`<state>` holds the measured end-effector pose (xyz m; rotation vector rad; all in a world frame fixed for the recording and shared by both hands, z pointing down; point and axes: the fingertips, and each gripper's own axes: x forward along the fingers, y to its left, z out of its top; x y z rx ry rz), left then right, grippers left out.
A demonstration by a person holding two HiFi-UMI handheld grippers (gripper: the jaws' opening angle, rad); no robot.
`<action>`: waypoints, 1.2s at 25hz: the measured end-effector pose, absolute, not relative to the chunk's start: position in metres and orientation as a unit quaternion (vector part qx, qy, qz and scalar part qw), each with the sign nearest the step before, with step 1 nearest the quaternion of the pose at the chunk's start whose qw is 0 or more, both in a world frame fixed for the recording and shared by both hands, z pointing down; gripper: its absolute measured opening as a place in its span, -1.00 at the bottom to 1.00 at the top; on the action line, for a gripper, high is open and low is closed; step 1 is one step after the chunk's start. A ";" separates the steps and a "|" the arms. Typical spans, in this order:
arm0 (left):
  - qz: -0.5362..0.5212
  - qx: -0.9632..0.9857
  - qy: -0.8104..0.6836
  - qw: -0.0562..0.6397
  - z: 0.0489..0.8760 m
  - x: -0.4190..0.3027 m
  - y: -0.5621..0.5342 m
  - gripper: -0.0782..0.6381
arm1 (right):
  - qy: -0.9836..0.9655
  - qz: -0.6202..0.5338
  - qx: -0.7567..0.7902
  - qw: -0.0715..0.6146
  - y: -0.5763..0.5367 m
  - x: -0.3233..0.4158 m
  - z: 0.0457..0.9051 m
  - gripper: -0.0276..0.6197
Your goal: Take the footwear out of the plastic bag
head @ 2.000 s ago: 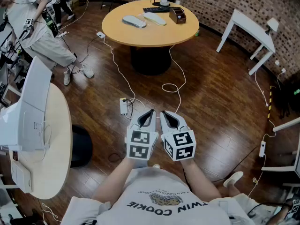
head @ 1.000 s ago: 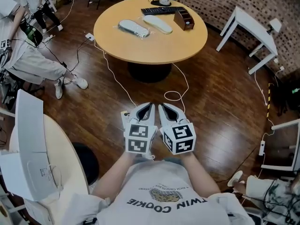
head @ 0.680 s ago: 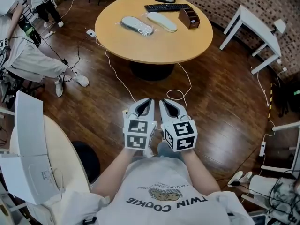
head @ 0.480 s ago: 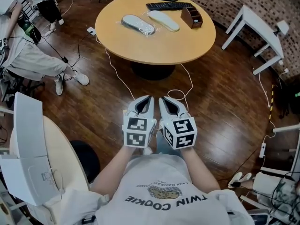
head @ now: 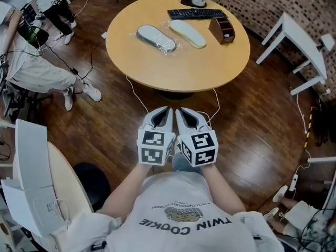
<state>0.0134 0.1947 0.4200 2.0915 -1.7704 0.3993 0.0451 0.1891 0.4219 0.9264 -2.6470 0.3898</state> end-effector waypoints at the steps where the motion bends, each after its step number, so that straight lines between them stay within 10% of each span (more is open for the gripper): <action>1: 0.143 0.741 -0.630 0.186 0.421 0.013 0.184 -0.76 | -0.925 0.137 0.319 0.155 0.179 0.043 0.422 -0.91; 30: 0.164 0.709 -0.663 0.177 0.427 -0.046 -0.012 -0.76 | -0.938 0.157 0.268 0.155 -0.018 -0.016 0.431 -0.90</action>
